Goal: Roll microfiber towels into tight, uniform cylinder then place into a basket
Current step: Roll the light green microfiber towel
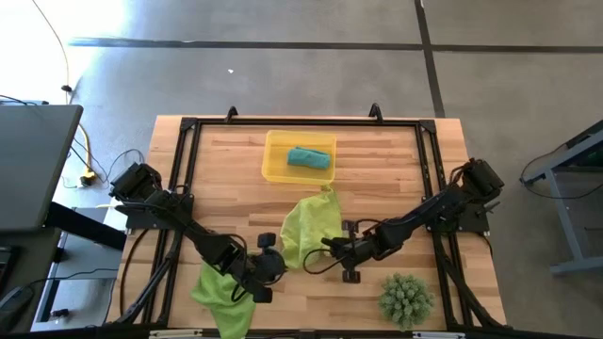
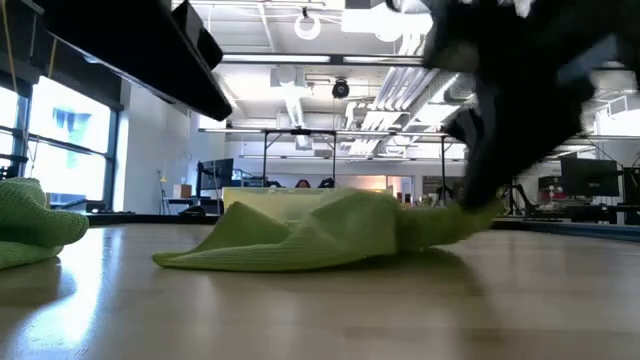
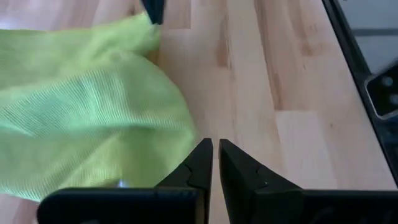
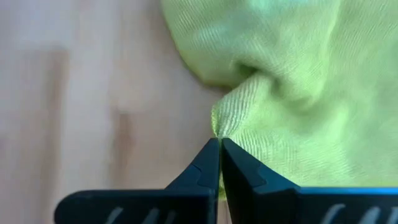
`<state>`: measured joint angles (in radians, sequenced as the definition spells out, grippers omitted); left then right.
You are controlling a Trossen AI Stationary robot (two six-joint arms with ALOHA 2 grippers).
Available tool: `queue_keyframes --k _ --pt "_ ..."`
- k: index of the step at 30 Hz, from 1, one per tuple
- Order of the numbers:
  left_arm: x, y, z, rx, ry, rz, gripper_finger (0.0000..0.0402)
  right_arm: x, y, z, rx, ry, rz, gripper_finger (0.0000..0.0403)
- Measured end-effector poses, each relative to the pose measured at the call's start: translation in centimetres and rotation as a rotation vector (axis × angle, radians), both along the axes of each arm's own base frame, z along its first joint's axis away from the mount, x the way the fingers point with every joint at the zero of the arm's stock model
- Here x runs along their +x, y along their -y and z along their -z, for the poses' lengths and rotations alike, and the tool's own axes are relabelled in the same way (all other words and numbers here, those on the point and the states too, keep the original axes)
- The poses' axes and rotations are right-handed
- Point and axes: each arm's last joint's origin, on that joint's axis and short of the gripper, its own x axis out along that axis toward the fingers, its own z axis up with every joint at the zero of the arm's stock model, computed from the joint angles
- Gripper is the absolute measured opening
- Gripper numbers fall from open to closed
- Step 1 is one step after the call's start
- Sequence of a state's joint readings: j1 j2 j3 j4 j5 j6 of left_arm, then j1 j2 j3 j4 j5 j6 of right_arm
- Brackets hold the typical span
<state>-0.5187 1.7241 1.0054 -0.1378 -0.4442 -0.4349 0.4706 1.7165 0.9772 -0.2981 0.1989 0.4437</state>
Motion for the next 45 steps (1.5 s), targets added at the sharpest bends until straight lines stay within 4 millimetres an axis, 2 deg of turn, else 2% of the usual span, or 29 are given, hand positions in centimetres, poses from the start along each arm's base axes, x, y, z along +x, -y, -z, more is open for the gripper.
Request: queue_keyframes --k 6,12,20,25,30,39,45 --pt "0.2 0.1 -0.2 -0.025 0.032 -0.013 0.0026 1.9 -1.0 -4.2 0.003 0.056 -0.04 0.0001" --pt "0.2 0.3 1.1 -0.003 -0.051 0.069 0.0071 2.5 -1.3 -6.7 -0.028 0.065 -0.09 0.0" --pt "-0.2 0.3 5.8 0.172 -0.279 0.214 0.0123 2.0 -1.0 -6.0 -0.044 0.003 -0.074 0.0" --pt "-0.1 0.2 6.9 0.18 -0.319 0.17 0.0128 1.6 -0.9 -5.3 -0.051 -0.023 -0.066 0.0" --pt "-0.1 0.1 6.8 0.137 -0.322 0.132 0.0129 1.3 -0.7 -4.9 -0.053 -0.054 -0.046 0.0" --pt "-1.1 0.2 4.1 0.14 -0.28 0.152 0.0129 1.3 -0.7 -4.9 -0.055 -0.06 -0.046 0.0" --pt "-1.0 -0.6 5.0 0.14 -0.353 0.135 0.0129 1.3 -0.7 -4.9 -0.056 -0.06 -0.046 0.0"
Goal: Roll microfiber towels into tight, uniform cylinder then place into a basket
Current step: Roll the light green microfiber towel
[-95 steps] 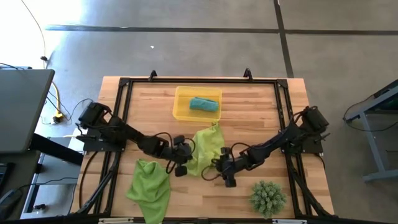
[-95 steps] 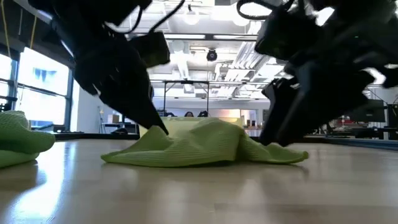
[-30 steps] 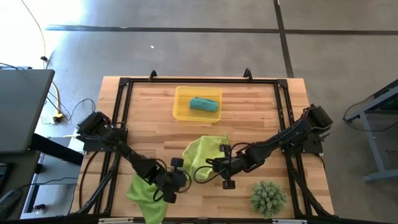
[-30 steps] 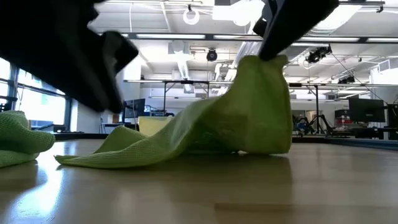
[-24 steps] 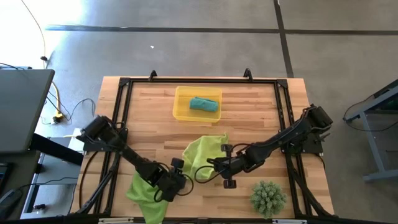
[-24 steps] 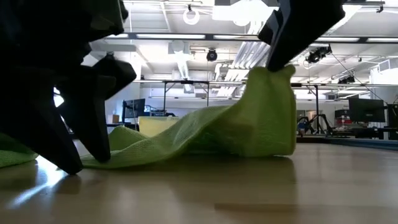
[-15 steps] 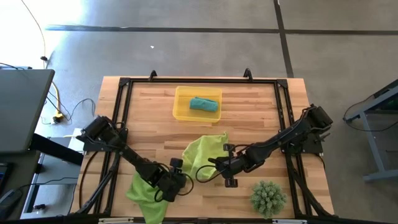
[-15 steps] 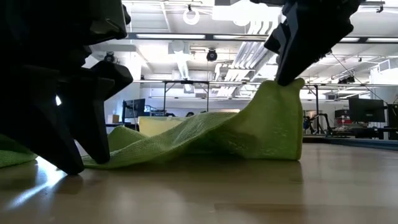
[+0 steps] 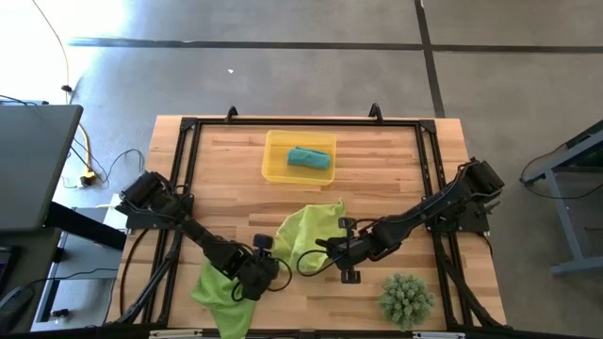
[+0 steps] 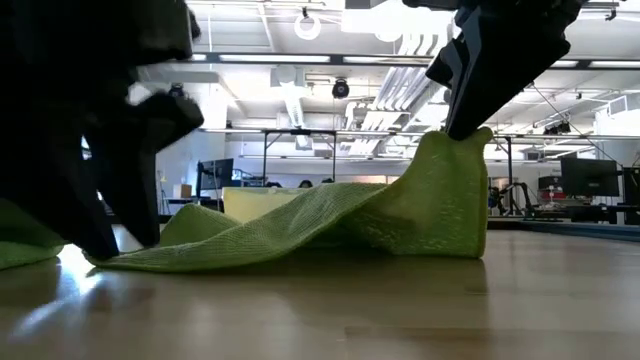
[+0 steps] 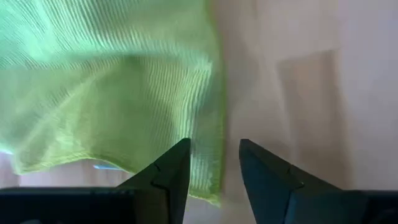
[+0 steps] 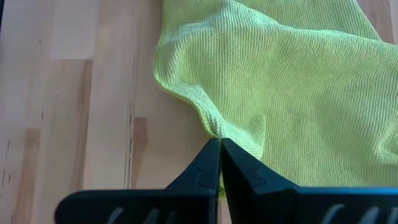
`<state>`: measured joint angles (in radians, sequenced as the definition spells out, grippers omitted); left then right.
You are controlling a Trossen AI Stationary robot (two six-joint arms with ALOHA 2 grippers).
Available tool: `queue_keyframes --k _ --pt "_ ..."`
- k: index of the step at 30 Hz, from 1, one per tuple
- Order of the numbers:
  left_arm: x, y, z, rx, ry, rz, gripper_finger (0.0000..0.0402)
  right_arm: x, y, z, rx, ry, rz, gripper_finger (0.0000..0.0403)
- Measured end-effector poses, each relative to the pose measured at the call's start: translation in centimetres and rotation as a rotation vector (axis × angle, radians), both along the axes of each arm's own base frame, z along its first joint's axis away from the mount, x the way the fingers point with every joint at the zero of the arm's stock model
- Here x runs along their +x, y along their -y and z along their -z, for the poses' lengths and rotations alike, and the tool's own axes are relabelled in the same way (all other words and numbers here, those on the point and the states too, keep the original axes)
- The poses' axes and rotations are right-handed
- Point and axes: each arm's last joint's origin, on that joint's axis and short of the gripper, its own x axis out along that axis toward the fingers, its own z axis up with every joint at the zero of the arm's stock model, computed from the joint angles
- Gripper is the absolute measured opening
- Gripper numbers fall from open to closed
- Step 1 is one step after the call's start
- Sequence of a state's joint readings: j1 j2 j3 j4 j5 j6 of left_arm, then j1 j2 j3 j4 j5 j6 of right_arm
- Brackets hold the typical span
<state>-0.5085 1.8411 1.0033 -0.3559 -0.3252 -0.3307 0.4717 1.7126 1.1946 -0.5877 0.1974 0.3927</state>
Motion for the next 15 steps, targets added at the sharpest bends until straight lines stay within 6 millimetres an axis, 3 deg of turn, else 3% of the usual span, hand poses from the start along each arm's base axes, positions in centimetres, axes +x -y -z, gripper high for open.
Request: queue_keyframes --k 9,15 --pt "0.07 -0.8 0.79 -0.08 -0.075 -0.067 0.0123 -0.09 0.01 0.03 0.002 -0.01 -0.004 0.0" --pt "0.01 -0.71 0.85 -0.13 -0.105 -0.062 0.0061 -0.1 -0.02 0.03 0.007 -0.013 -0.013 0.0"
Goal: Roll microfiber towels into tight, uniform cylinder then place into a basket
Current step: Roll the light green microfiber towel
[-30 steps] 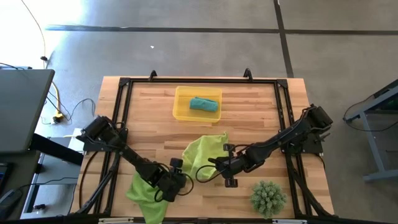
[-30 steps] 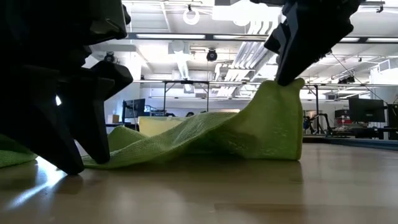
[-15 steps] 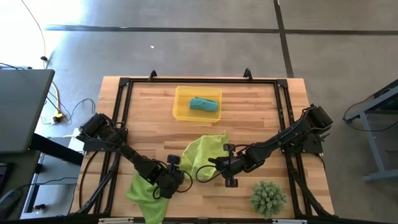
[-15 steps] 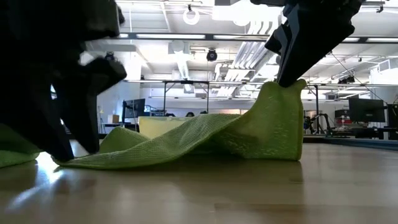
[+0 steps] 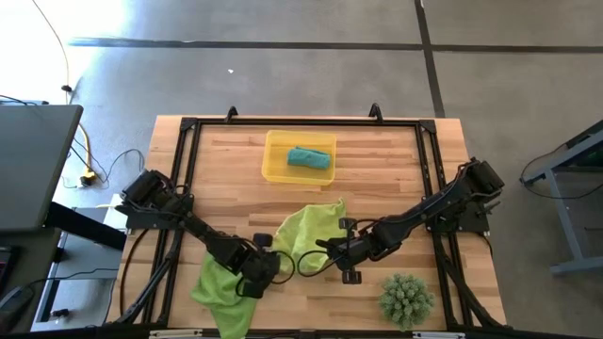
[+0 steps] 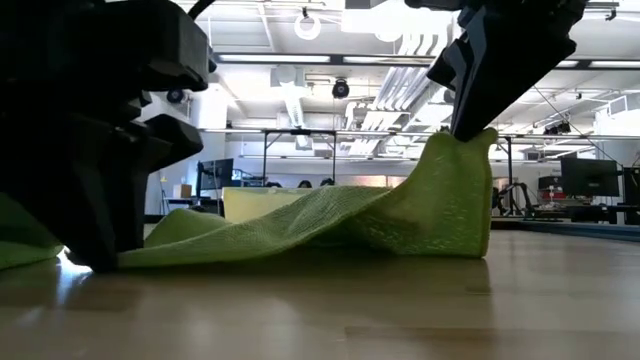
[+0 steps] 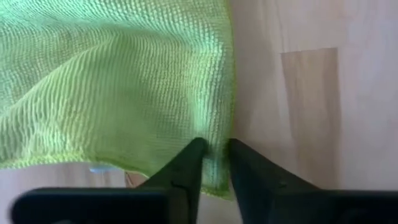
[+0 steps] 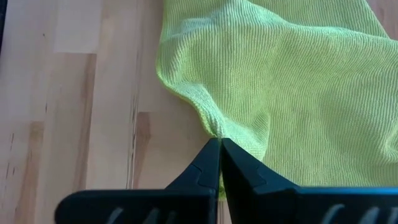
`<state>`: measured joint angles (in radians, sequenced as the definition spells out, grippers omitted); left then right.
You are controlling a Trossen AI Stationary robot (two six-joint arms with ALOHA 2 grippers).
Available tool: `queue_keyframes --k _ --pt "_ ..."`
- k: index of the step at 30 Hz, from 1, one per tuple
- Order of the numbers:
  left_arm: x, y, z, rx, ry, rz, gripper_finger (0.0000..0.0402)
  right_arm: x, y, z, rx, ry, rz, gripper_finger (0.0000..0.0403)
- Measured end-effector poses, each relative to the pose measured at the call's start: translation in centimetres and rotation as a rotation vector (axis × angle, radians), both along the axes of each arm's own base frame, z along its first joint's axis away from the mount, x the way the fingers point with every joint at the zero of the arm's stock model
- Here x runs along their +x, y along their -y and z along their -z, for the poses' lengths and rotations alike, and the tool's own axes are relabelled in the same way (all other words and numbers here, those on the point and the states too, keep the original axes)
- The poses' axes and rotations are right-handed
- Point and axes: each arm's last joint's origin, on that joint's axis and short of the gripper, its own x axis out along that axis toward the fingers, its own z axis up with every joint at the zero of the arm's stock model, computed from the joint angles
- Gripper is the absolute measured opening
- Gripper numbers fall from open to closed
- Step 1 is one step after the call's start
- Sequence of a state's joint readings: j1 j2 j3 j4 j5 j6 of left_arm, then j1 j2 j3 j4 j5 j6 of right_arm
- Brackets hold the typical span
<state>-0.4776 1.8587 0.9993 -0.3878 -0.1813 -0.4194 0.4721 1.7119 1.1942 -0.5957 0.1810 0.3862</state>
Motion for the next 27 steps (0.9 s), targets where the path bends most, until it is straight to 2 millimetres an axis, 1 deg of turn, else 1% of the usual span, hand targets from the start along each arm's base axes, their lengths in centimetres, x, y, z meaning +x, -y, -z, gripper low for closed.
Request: queue_keyframes --k 3,4,7,10,12,13,15,16,18,19,20,21,22,24,27 --pt "-0.3 0.4 -0.2 0.012 0.013 0.006 0.0017 0.0 0.0 0.0 0.0 0.0 0.0 0.0" --pt "-0.4 0.6 -0.3 0.01 0.016 0.006 0.0009 0.0 0.0 0.0 0.002 -0.001 -0.001 0.0" --pt "-0.6 1.1 -0.5 0.006 0.021 0.011 0.0009 0.0 0.0 0.0 0.012 -0.006 -0.007 0.0" --pt "-1.0 1.8 -1.7 0.009 -0.006 0.037 0.0006 0.0 -0.1 -0.1 0.028 -0.012 -0.017 0.0" --pt "-0.7 2.3 -3.2 -0.001 0.01 0.045 0.0002 0.0 -0.1 -0.6 0.023 -0.017 -0.023 0.0" --pt "-0.9 2.3 -4.4 0.018 0.004 0.046 0.0002 0.0 -0.1 -0.9 0.018 -0.021 -0.027 0.0" --pt "-0.7 2.3 -6.3 0.063 0.028 0.031 0.0003 0.1 -0.1 -1.7 0.0 -0.017 -0.034 0.0" --pt "-0.7 2.2 -6.8 0.094 0.033 0.021 0.0003 0.0 0.0 -2.2 -0.023 -0.021 -0.029 0.0" --pt "-1.4 1.7 -8.2 0.182 -0.004 0.006 0.0002 0.1 0.1 -3.4 -0.064 -0.002 -0.018 0.0" --pt "-1.2 1.7 -9.2 0.198 0.024 -0.005 0.0001 0.0 0.2 -4.0 -0.09 0.005 -0.014 0.0" --pt "-1.2 1.7 -10.3 0.214 0.054 -0.017 0.0001 -0.3 0.5 -4.6 -0.127 -0.001 -0.008 0.0" --pt "-1.6 1.3 -11.3 0.253 0.053 -0.028 0.0001 -0.3 0.6 -5.3 -0.154 0.005 0.001 0.0" --pt "-2.0 0.9 -12.1 0.295 0.044 -0.04 0.0001 -0.4 0.7 -6.0 -0.188 0.024 0.013 0.0" --pt "-1.9 0.5 -13.5 0.333 0.083 -0.069 0.0001 -0.7 1.2 -7.2 -0.288 0.026 0.042 0.0" --pt "-2.9 -0.6 -15.9 0.431 0.105 -0.094 0.0001 -0.8 1.8 -8.9 -0.444 0.073 0.084 0.0"
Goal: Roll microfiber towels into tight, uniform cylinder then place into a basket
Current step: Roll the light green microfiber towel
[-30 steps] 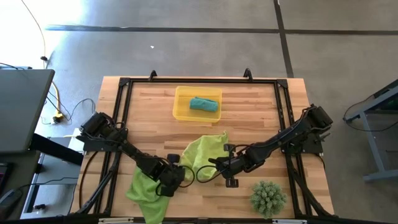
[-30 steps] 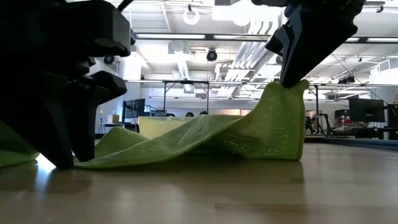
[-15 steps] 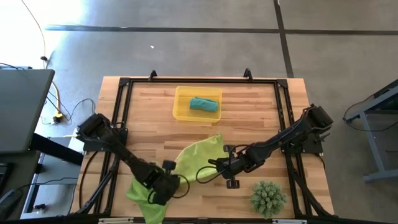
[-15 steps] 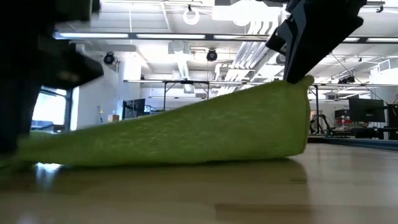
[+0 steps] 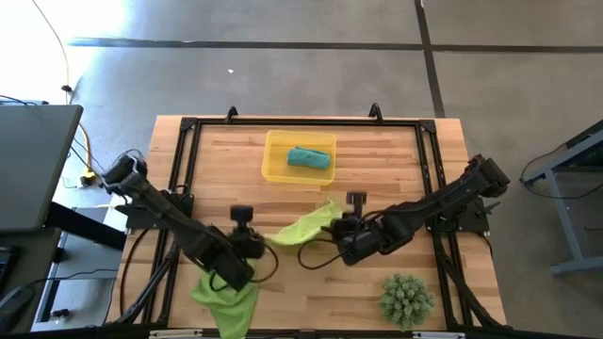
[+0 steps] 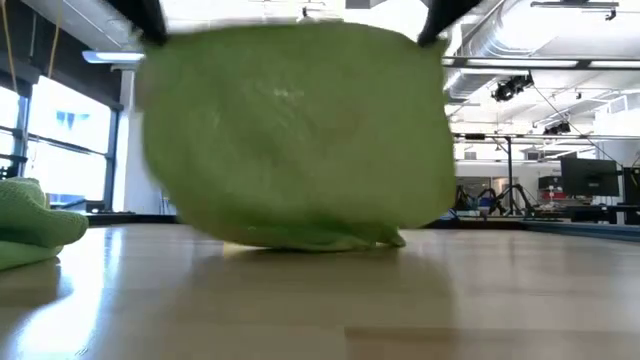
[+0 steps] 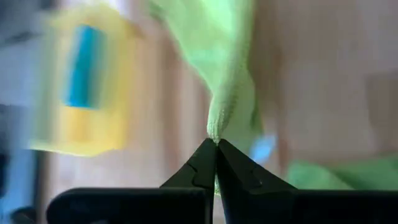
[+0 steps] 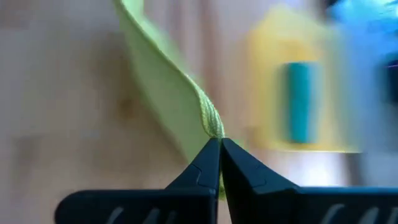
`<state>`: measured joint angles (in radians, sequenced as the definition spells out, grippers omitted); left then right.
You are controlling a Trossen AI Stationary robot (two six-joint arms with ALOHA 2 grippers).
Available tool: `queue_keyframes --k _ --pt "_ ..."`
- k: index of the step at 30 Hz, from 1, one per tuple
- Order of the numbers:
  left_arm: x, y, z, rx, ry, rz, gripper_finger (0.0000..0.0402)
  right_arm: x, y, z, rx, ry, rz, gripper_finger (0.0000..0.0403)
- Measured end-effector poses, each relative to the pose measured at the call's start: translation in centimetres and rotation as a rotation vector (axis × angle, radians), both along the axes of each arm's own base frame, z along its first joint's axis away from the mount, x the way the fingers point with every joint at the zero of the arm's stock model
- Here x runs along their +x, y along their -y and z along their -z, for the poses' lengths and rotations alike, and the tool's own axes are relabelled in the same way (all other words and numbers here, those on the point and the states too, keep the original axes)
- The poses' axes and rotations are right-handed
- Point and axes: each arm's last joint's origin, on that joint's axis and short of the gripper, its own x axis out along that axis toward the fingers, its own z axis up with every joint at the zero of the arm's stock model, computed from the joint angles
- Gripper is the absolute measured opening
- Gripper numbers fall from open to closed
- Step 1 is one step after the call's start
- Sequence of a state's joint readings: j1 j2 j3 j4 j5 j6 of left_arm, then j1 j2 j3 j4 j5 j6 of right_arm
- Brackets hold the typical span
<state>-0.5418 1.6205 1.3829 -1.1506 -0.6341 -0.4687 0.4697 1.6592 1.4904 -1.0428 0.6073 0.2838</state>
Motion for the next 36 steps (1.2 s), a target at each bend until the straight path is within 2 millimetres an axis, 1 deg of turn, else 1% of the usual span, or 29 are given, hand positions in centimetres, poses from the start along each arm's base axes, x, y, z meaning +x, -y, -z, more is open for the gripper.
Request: queue_keyframes --k 2,3,5,7,10,13,15,17,19,20,22,25,27,30,34,36 --pt "-0.4 -0.8 -1.6 0.056 0.055 -0.021 0.0001 -0.2 0.5 -0.9 -0.137 0.007 0.017 0.0" --pt "-0.9 -1.3 -2.0 0.107 0.041 -0.025 0.0001 0.0 0.7 -1.4 -0.19 0.033 0.024 0.0" --pt "-1.1 -2.1 -3.1 0.178 0.092 -0.04 0.0001 0.1 1.3 -2.1 -0.299 0.048 0.042 0.0" --pt "-1.8 -3.1 -4.0 0.256 0.114 -0.056 0.0001 0.3 1.9 -2.8 -0.391 0.079 0.077 0.0" --pt "-2.1 -4.4 -5.1 0.314 0.167 -0.103 0.0001 0.4 3.0 -3.3 -0.48 0.086 0.13 0.0" --pt "-2.2 -5.1 -5.5 0.32 0.189 -0.135 0.0001 0.7 4.0 -3.4 -0.483 0.088 0.175 0.0" --pt "-2.4 -5.3 -5.6 0.246 0.193 -0.157 0.0001 0.8 4.3 -3.1 -0.384 0.067 0.173 0.0" --pt "-2.1 -5.1 -5.6 0.068 0.182 -0.153 0.0001 0.9 4.2 -2.6 -0.178 -0.008 0.115 0.0" --pt "-2.0 -4.8 -5.3 -0.1 0.118 -0.116 0.0001 0.9 3.8 -2.3 0.011 -0.09 0.027 0.0" --pt "-2.0 -4.6 -5.3 -0.152 0.1 -0.088 0.0001 0.9 3.6 -2.2 0.065 -0.122 -0.017 0.0" --pt "-2.1 -4.3 -5.4 -0.161 0.083 -0.029 0.0001 0.8 3.3 -2.1 0.09 -0.156 -0.082 0.0" --pt "-2.2 -4.3 -5.6 -0.045 0.073 0.032 0.0001 0.4 3.2 -2.3 -0.001 -0.162 -0.105 0.0" --pt "-2.3 -4.8 -5.9 0.051 0.082 0.036 0.0001 0.0 3.7 -2.9 -0.081 -0.141 -0.08 0.0" --pt "-2.5 -5.9 -6.2 0.217 0.082 0.007 0.0001 -0.4 5.0 -3.8 -0.23 -0.093 0.009 0.0" --pt "-2.1 -7.8 -6.7 0.442 0.062 -0.037 0.0001 -0.8 7.4 -5.1 -0.433 -0.04 0.129 0.0" --pt "-2.1 -8.8 -7.0 0.555 0.041 -0.06 0.0001 -0.9 8.5 -5.6 -0.483 -0.038 0.16 0.0"
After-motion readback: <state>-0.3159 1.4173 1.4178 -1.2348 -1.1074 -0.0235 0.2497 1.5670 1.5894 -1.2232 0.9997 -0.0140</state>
